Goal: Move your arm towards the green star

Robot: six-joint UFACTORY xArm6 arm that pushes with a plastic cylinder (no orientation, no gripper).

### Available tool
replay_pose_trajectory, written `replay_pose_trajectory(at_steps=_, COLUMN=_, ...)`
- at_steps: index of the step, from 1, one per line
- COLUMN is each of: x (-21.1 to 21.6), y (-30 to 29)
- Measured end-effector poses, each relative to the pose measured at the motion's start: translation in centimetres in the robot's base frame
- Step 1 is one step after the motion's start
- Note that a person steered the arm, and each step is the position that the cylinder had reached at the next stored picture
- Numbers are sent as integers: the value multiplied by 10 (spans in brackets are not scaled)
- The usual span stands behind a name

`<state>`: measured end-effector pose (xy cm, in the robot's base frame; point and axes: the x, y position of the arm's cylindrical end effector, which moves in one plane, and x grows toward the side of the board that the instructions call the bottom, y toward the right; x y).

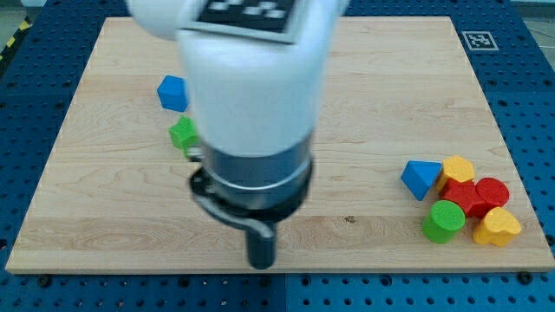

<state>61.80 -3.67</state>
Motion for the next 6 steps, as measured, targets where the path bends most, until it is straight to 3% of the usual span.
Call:
replay_pose_trajectory(at_steps=3, x=-12, y=-104)
replay_pose_trajectory(at_steps=6, x=-109, y=-177)
